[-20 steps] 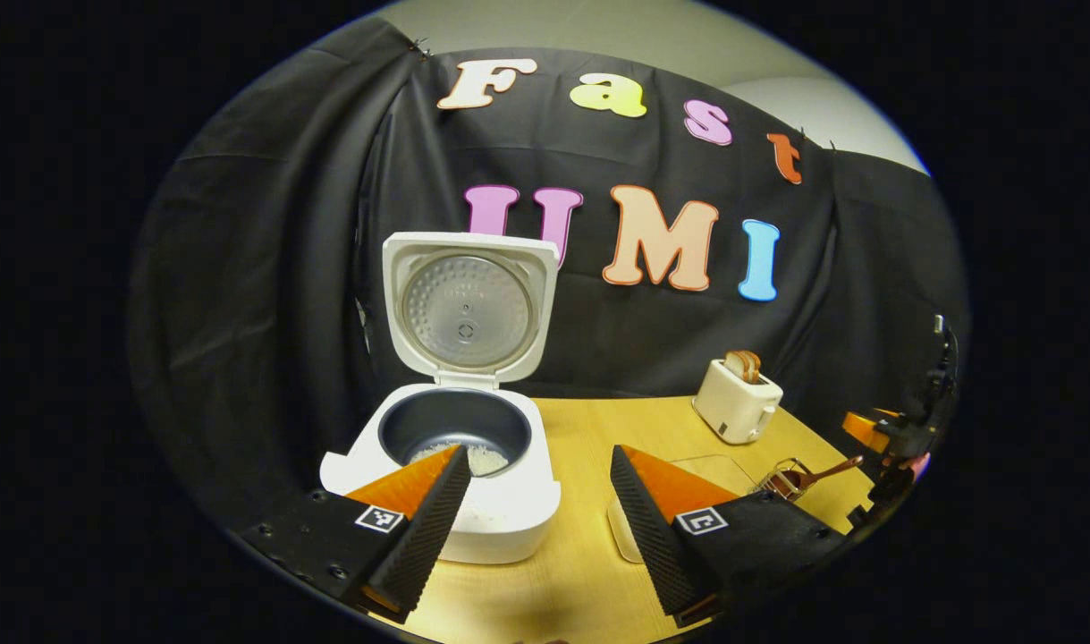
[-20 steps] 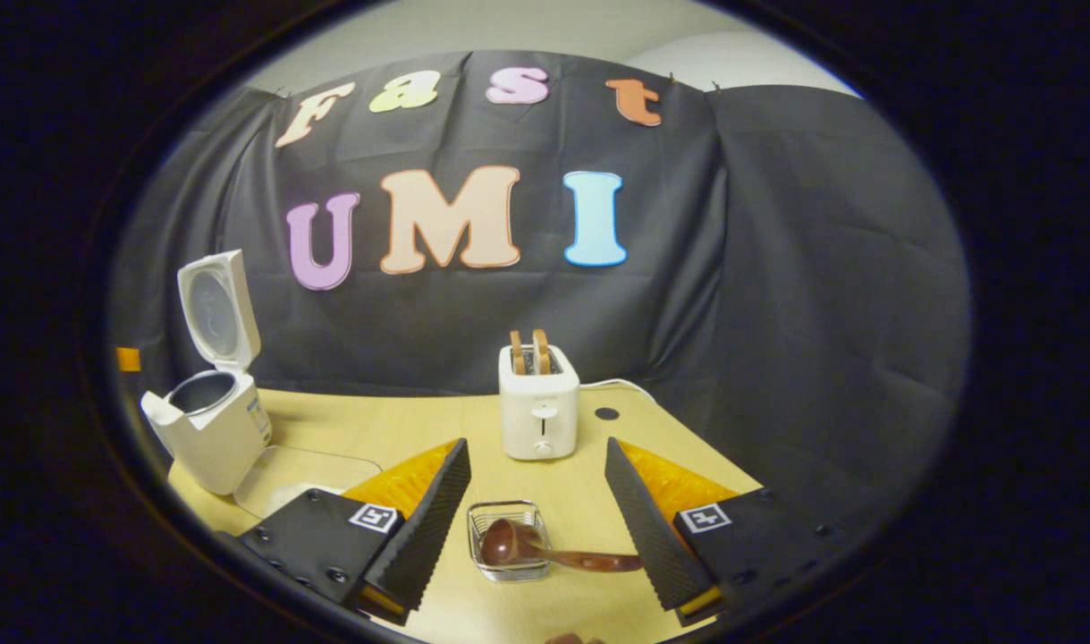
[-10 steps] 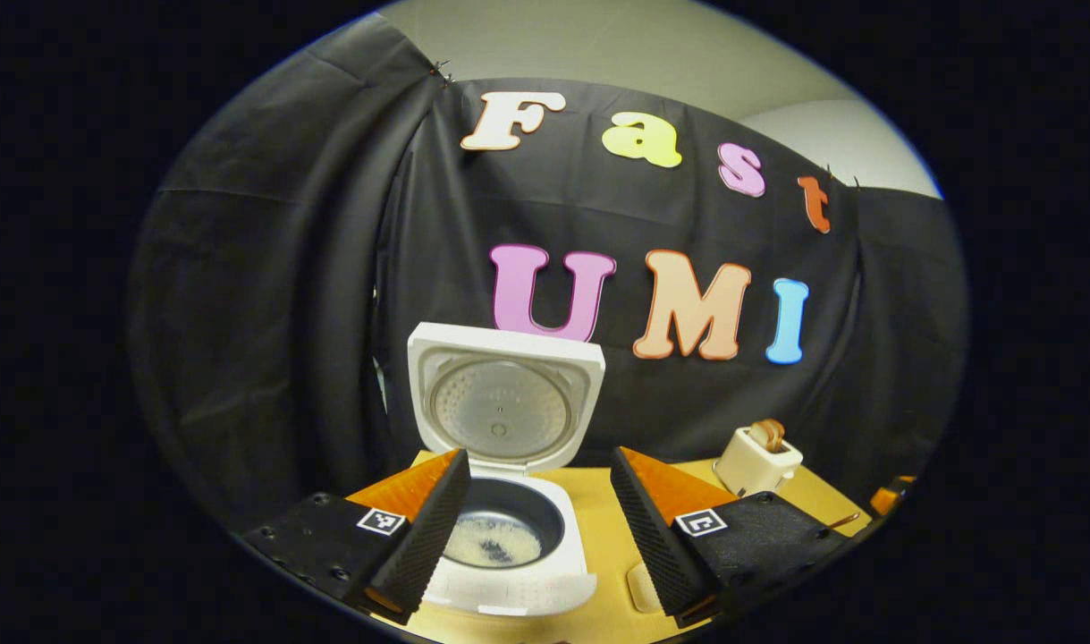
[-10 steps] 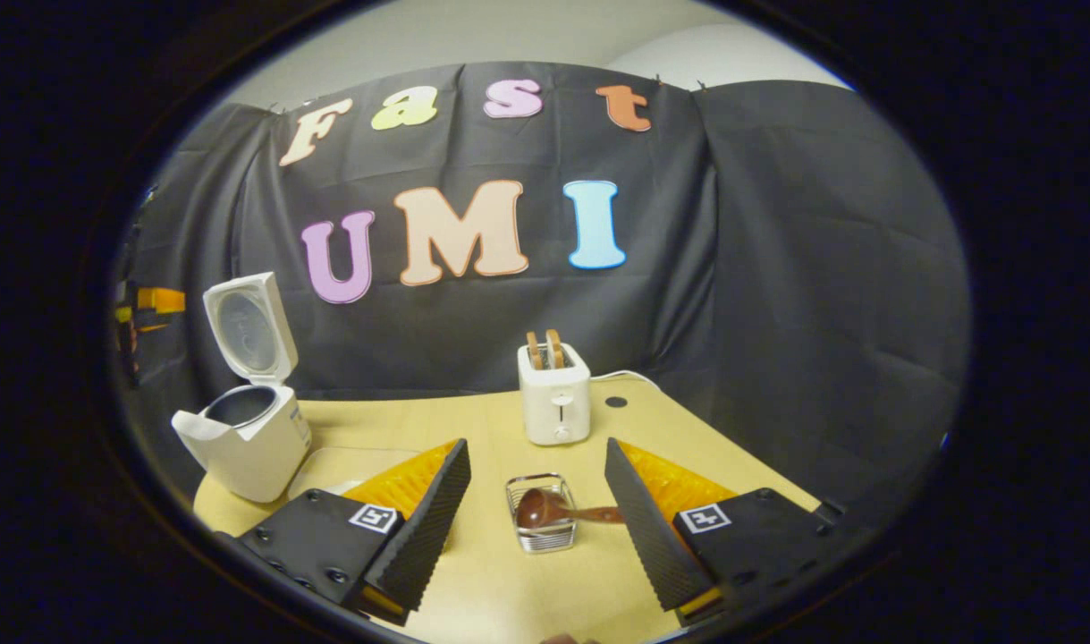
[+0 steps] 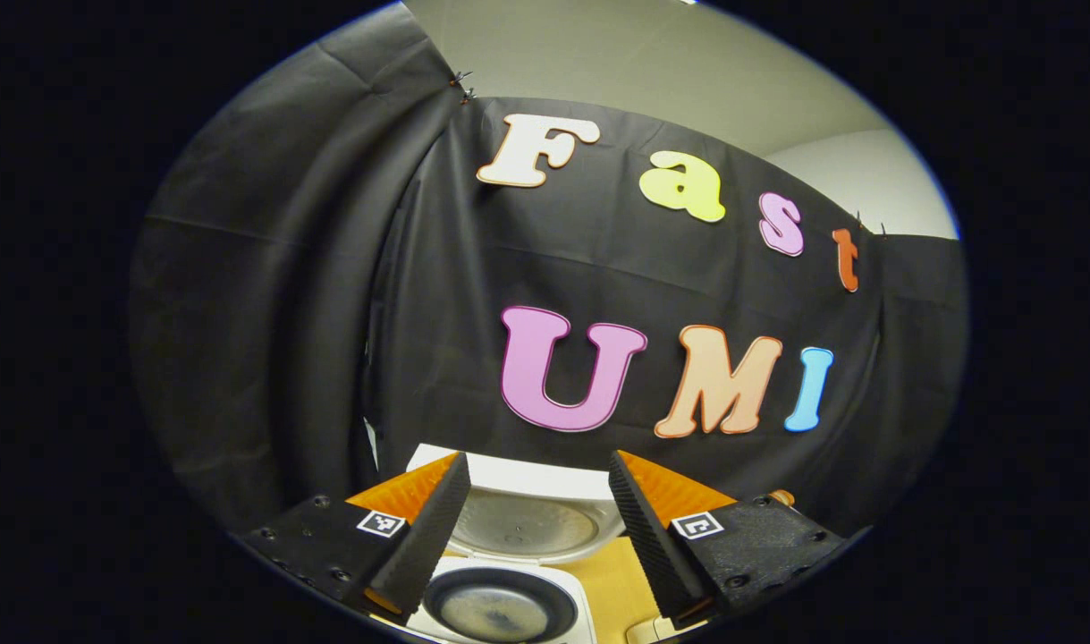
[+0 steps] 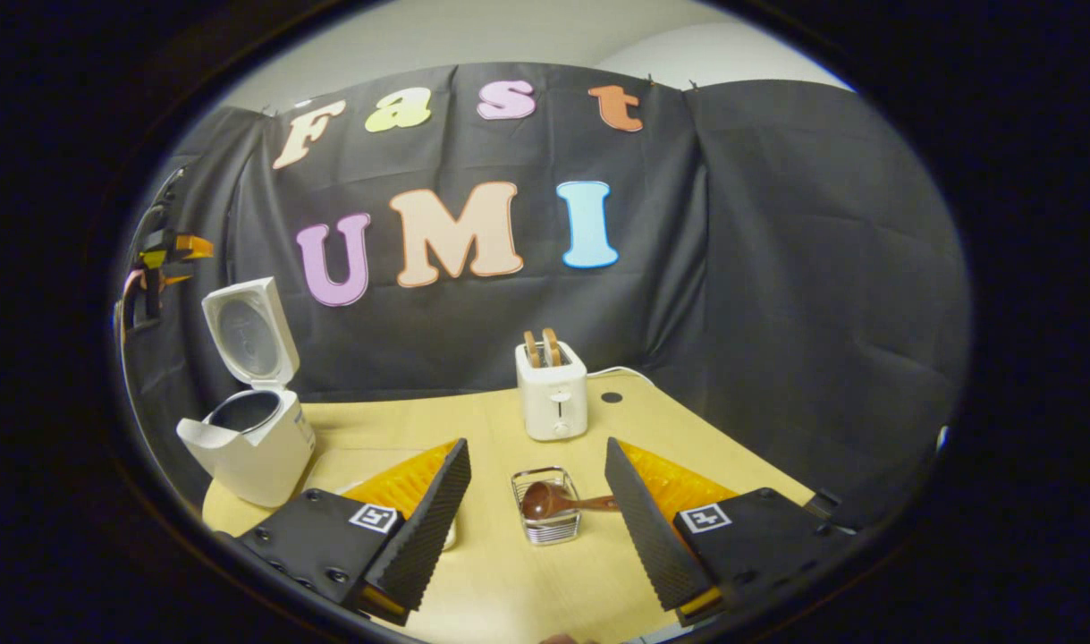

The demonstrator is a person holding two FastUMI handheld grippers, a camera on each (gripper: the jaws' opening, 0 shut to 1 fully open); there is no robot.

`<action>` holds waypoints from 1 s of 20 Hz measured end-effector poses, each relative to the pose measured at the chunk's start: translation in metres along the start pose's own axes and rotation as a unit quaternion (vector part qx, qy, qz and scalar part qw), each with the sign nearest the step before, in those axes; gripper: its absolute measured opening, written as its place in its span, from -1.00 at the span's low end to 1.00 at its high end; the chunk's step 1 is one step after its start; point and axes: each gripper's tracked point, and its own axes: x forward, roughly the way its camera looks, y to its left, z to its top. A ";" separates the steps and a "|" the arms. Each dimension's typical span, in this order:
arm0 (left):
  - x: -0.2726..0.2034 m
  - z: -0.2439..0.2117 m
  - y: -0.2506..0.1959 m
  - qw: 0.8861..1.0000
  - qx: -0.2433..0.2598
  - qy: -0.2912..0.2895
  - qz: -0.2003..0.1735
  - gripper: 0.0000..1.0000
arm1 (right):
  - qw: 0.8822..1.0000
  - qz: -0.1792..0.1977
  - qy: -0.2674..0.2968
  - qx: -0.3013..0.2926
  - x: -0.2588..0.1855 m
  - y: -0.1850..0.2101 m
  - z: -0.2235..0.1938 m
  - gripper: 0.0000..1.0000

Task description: Close the left gripper, press the button to open the rice cooker; take a wooden spoon from the chopstick holder with the right hand, scoop a spoonful of rice and pour it into the rice cooker, then put the wooden spoon back into the chopstick holder.

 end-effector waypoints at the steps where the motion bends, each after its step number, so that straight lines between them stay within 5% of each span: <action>1: 0.002 0.000 0.002 1.000 0.006 0.002 0.003 0.75 | 1.000 -0.003 0.001 -0.001 -0.002 0.000 0.000 0.89; 7: 0.008 -0.010 0.011 0.999 0.041 0.034 -0.003 0.83 | 1.000 -0.015 0.016 -0.004 -0.010 0.005 -0.009 1.00; 8: 0.007 -0.014 0.014 0.998 0.048 0.046 -0.002 0.82 | 1.000 -0.014 0.021 -0.005 -0.011 0.006 -0.012 0.87; 9: 0.004 -0.018 0.014 0.997 0.051 0.059 -0.004 0.83 | 1.000 -0.012 0.025 -0.007 -0.012 0.008 -0.014 1.00; 11: 0.003 -0.021 0.013 0.996 0.052 0.074 -0.006 0.76 | 1.000 -0.009 0.027 -0.013 -0.014 0.012 -0.015 0.87; 20: -0.002 -0.029 0.028 0.991 0.097 0.095 0.016 0.82 | 0.999 0.018 0.042 -0.019 -0.018 0.026 -0.025 0.95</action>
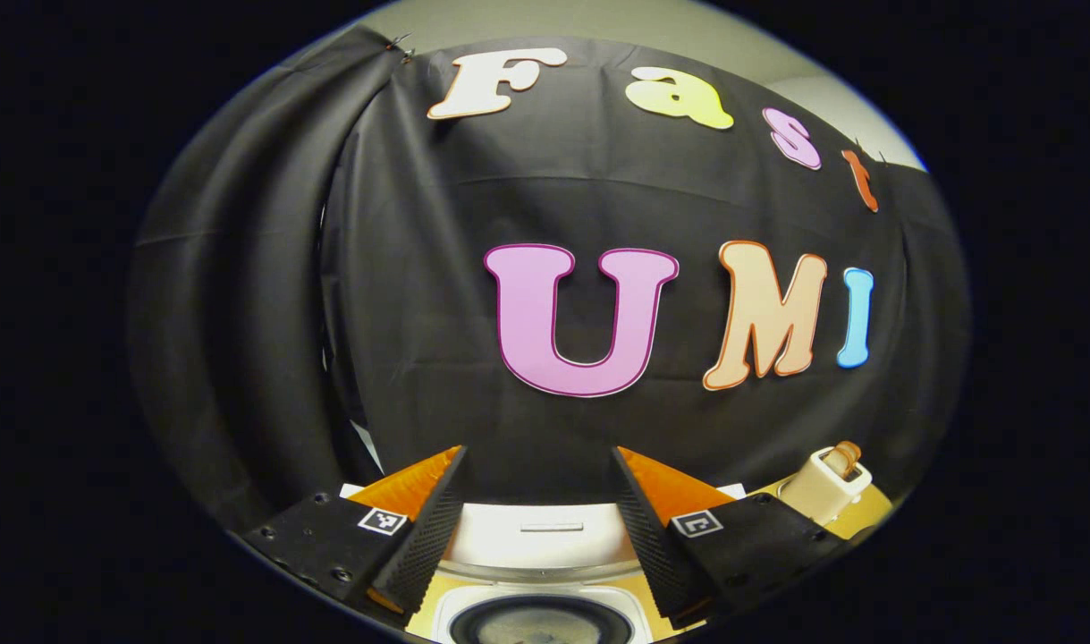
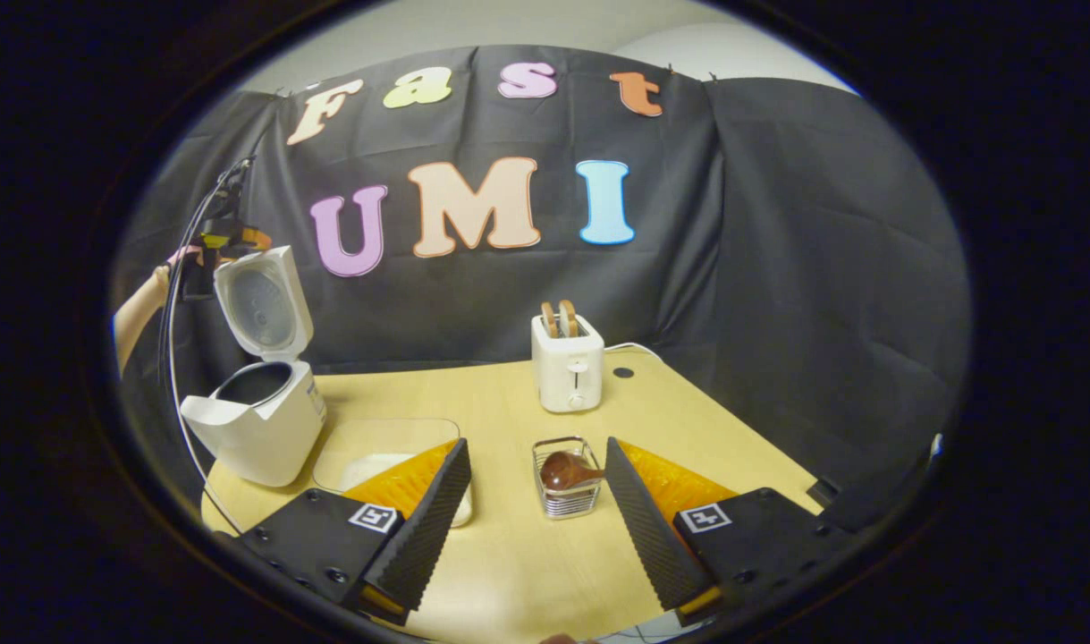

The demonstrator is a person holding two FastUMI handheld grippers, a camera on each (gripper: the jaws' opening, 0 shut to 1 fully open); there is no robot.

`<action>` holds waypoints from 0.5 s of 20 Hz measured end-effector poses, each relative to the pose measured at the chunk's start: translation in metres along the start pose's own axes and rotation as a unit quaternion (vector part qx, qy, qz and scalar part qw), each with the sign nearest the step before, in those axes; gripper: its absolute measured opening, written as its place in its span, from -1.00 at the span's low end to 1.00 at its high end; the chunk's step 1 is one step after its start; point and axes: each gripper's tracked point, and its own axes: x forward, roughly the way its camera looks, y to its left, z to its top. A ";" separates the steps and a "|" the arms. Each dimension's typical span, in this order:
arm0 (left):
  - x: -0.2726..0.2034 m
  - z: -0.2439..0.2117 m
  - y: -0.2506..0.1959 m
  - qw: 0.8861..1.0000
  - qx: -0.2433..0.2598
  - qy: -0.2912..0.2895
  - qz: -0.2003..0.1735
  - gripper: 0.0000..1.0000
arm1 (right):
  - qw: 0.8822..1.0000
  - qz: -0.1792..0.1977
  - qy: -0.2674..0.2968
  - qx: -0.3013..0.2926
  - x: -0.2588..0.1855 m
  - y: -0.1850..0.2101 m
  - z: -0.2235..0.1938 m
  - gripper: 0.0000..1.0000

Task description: Close the left gripper, press the button to open the rice cooker; take a wooden spoon from the chopstick holder with the right hand, scoop a spoonful of rice and pour it into the rice cooker, then put the wooden spoon back into the chopstick holder.

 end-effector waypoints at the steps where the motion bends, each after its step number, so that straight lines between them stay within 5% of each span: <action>1: -0.002 0.002 0.004 1.000 0.007 -0.005 0.002 0.82 | 1.000 0.003 0.000 0.002 0.001 0.000 -0.001 0.87; 10: -0.012 -0.002 0.001 1.000 0.002 -0.022 -0.002 0.82 | 0.999 0.033 -0.005 -0.018 0.002 0.007 0.008 0.87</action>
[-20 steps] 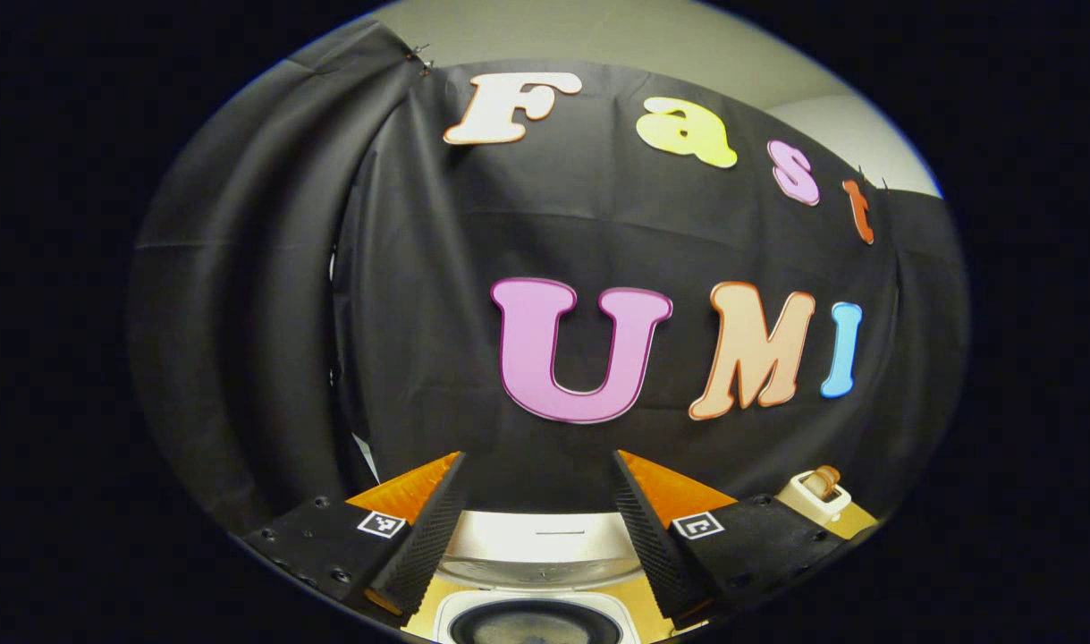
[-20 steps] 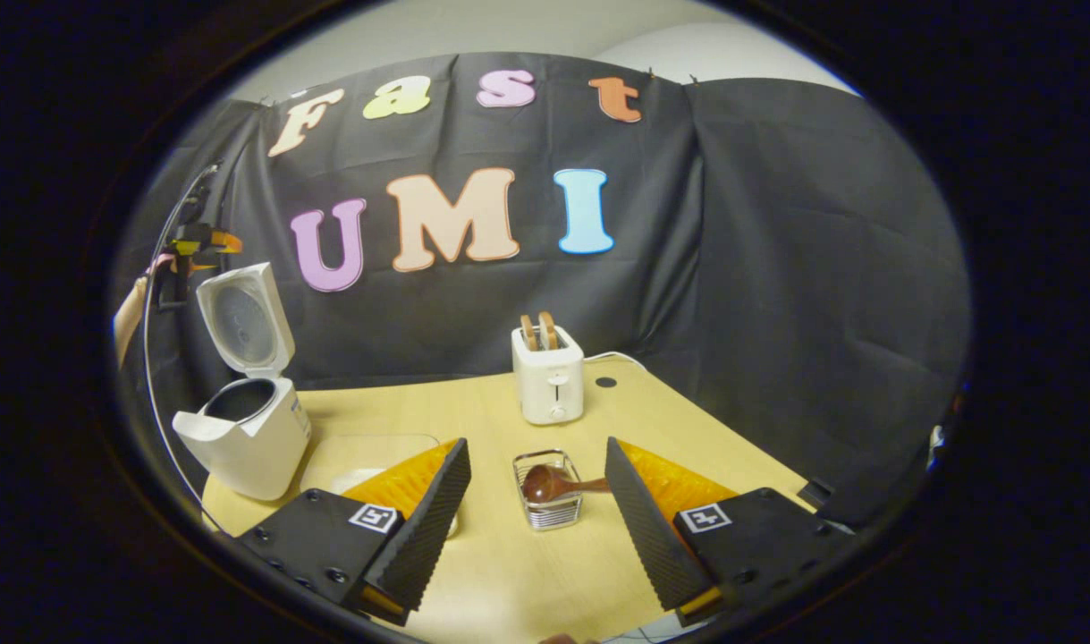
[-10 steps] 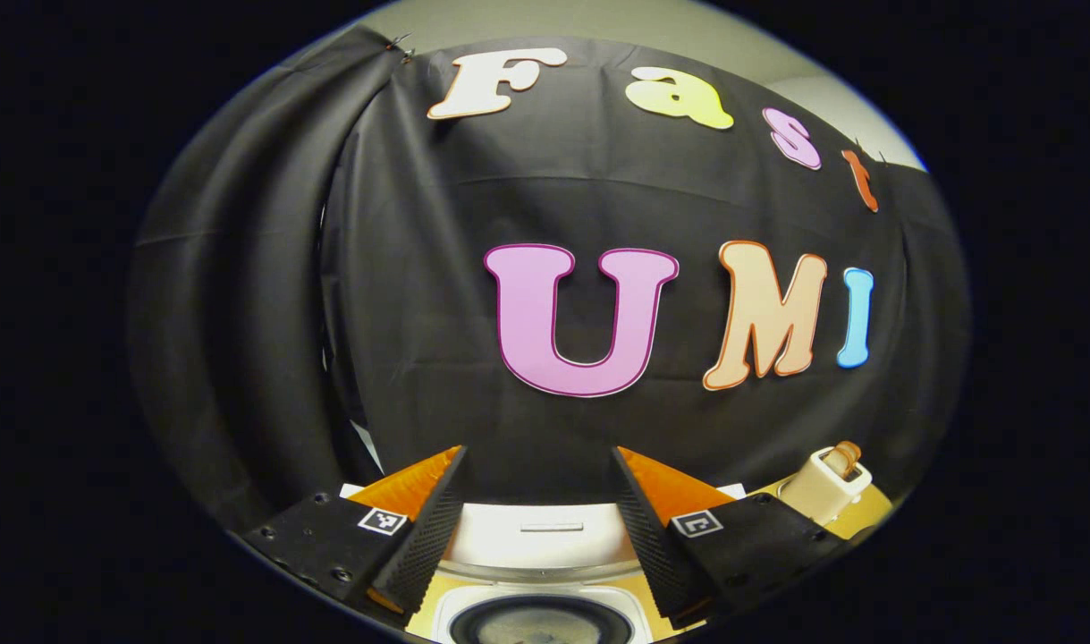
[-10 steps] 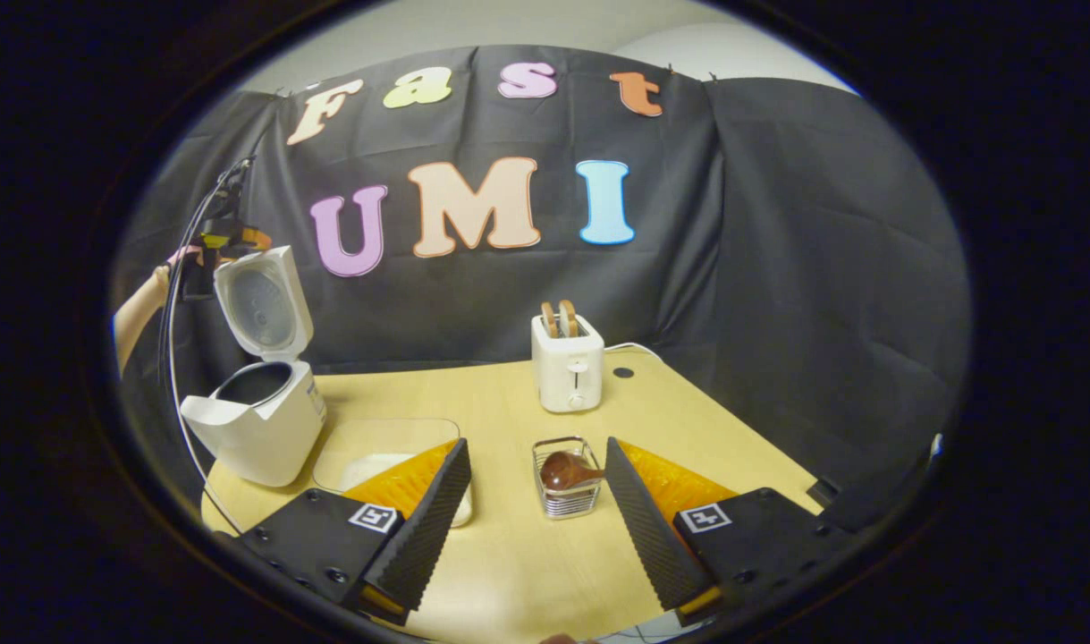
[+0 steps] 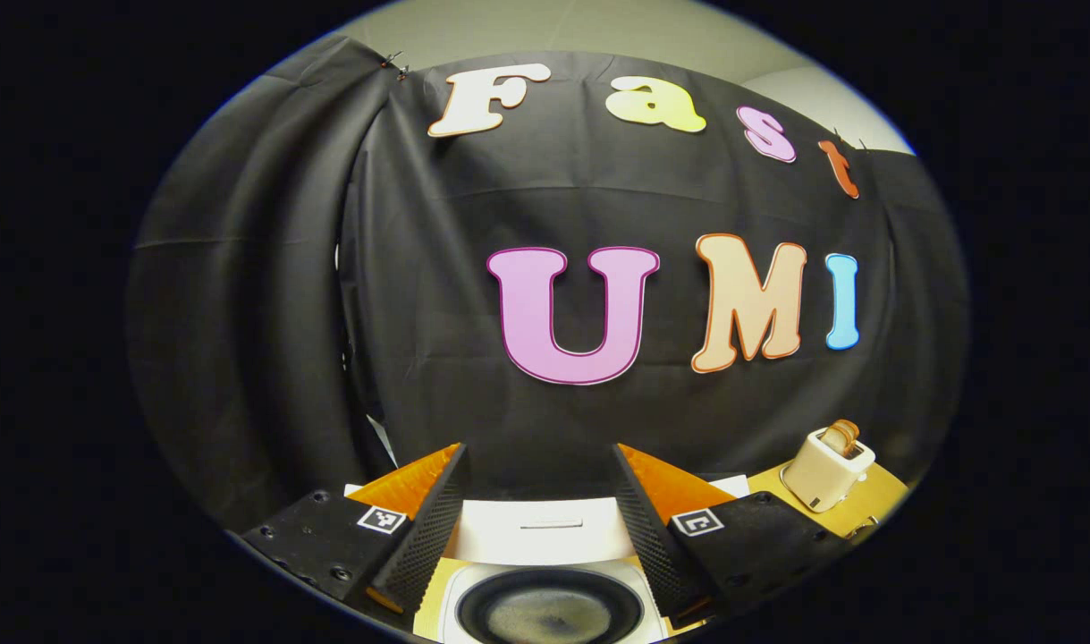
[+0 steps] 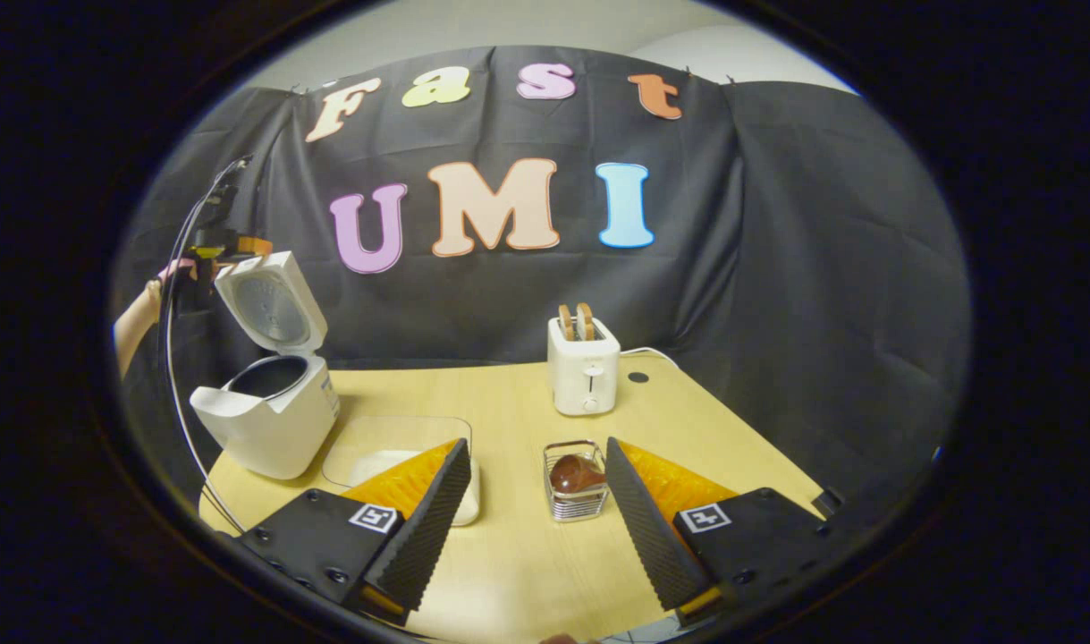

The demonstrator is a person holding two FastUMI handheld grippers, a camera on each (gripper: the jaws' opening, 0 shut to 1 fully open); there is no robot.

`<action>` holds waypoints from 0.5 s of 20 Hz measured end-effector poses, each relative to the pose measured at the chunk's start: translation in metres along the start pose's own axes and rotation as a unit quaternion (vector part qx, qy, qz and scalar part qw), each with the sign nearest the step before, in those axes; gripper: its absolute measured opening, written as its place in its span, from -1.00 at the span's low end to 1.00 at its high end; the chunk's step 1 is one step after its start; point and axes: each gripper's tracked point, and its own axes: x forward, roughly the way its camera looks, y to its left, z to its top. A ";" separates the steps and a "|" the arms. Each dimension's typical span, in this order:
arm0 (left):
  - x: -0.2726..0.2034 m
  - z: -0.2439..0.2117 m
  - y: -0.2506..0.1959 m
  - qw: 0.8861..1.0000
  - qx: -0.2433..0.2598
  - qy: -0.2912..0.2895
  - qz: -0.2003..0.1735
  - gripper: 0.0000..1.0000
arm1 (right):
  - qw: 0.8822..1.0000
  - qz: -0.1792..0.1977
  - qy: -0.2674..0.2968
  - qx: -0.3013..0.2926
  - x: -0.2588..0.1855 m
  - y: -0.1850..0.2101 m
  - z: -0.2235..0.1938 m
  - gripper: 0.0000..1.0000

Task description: Close the left gripper, press the button to open the rice cooker; take a wooden spoon from the chopstick holder with the right hand, scoop a spoonful of rice and pour it into the rice cooker, then put the wooden spoon back into the chopstick holder.

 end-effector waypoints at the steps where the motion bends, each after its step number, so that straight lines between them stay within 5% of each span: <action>1: -0.003 -0.002 0.000 1.000 0.000 -0.001 -0.001 0.84 | 1.000 0.004 -0.002 -0.001 0.002 0.002 0.002 0.87; 10: -0.022 -0.023 -0.004 1.000 -0.004 0.011 -0.003 0.77 | 0.999 0.034 0.000 0.003 0.017 0.018 0.003 0.87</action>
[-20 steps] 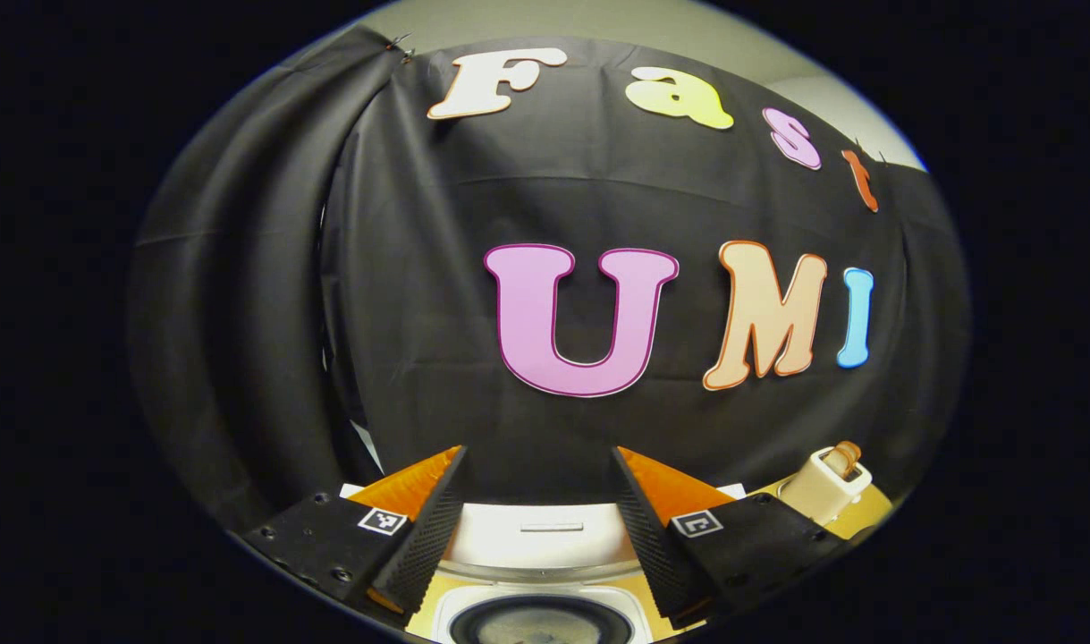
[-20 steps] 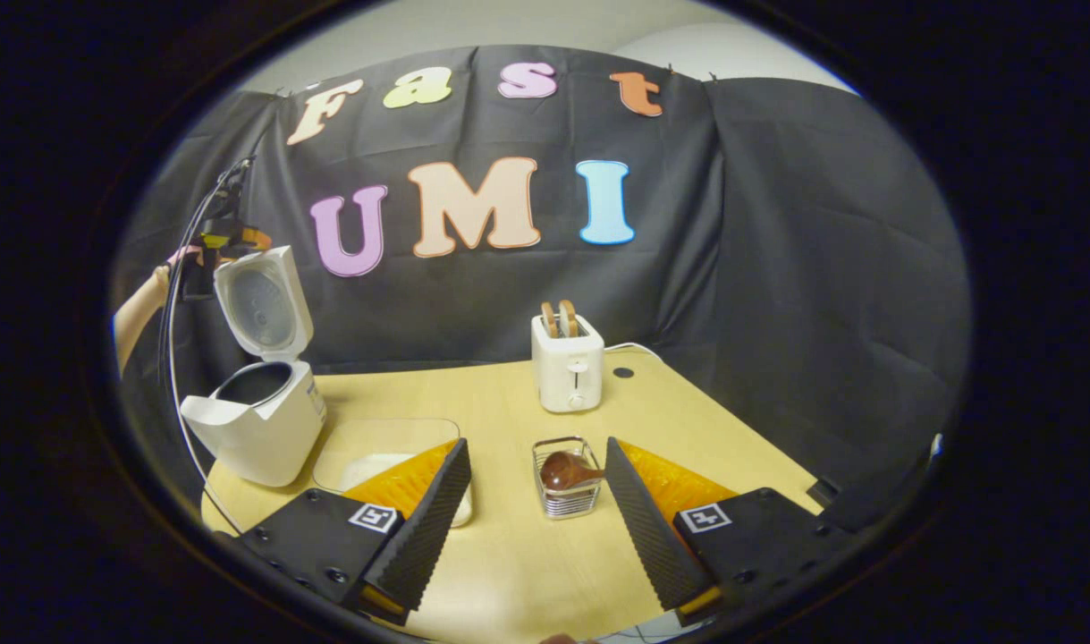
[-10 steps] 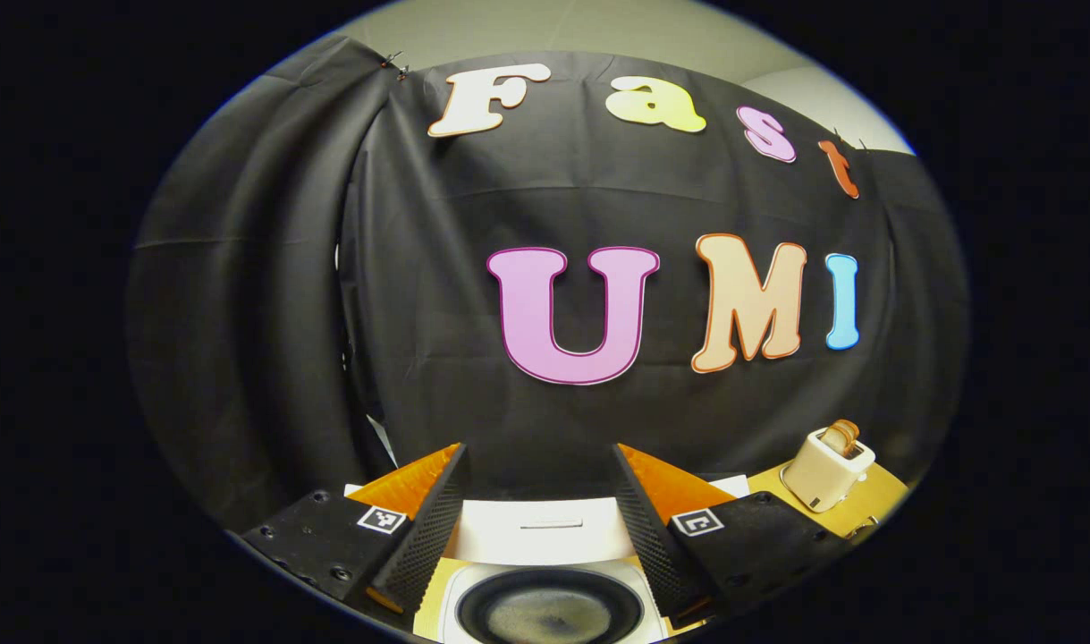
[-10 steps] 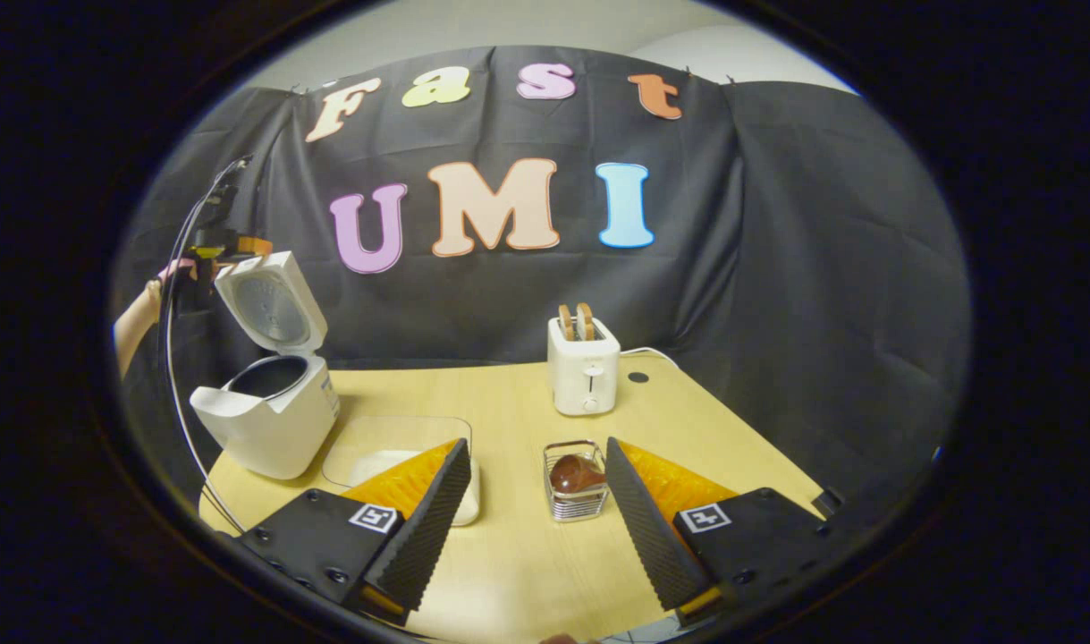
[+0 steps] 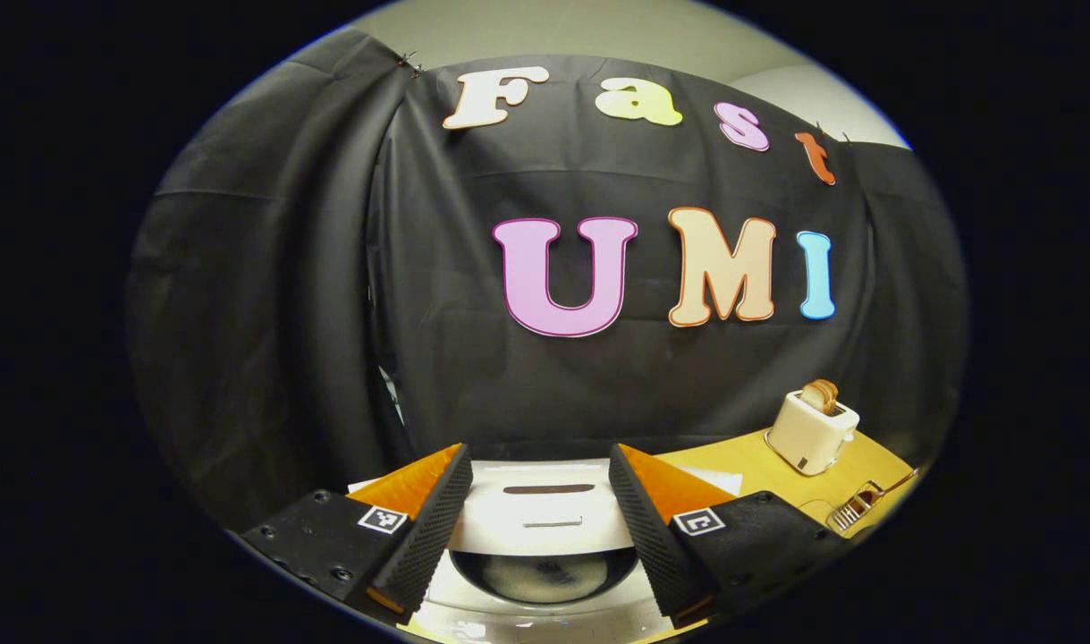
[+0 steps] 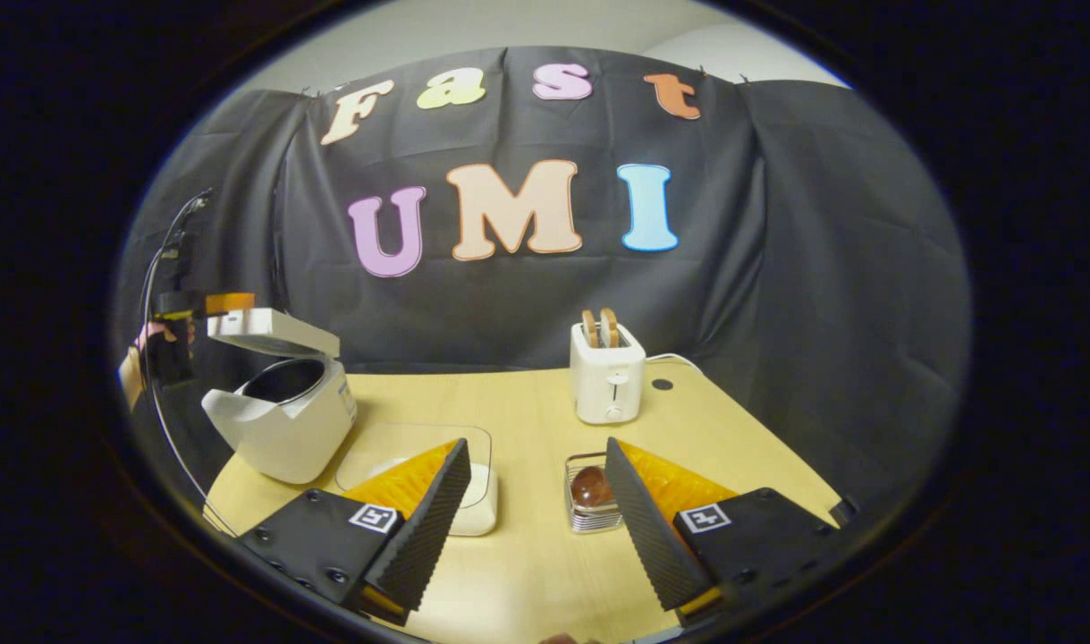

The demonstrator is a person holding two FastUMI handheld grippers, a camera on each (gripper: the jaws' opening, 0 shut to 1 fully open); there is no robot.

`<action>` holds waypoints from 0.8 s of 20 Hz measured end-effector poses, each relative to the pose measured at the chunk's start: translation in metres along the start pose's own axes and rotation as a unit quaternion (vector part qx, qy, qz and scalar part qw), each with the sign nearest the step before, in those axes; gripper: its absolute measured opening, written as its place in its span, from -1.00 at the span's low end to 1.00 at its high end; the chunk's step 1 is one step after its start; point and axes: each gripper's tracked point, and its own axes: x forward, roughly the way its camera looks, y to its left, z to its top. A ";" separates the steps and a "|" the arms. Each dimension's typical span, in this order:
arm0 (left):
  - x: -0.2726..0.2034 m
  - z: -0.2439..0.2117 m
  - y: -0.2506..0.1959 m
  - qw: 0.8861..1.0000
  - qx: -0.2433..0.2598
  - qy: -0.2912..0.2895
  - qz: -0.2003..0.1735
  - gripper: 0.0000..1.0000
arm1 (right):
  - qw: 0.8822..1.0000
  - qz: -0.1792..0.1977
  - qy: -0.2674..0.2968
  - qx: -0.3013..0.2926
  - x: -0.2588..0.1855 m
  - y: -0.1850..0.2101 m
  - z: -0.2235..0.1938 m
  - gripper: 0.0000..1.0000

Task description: Close the left gripper, press the button to open the rice cooker; take a wooden spoon from the chopstick holder with the right hand, scoop a spoonful of rice and pour it into the rice cooker, then put the wooden spoon back into the chopstick holder.

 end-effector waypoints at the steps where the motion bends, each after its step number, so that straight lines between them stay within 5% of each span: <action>1: 0.000 -0.003 0.000 1.000 -0.002 0.003 0.003 0.83 | 1.000 0.003 0.000 0.001 0.001 0.002 0.001 0.87; 9: -0.010 -0.021 0.008 0.999 -0.001 0.019 0.032 0.76 | 1.000 0.003 0.008 -0.014 0.008 0.012 -0.001 0.87; 16: -0.021 -0.046 0.002 0.998 -0.011 0.063 0.021 0.84 | 1.000 -0.002 0.014 -0.010 0.012 0.018 -0.002 0.87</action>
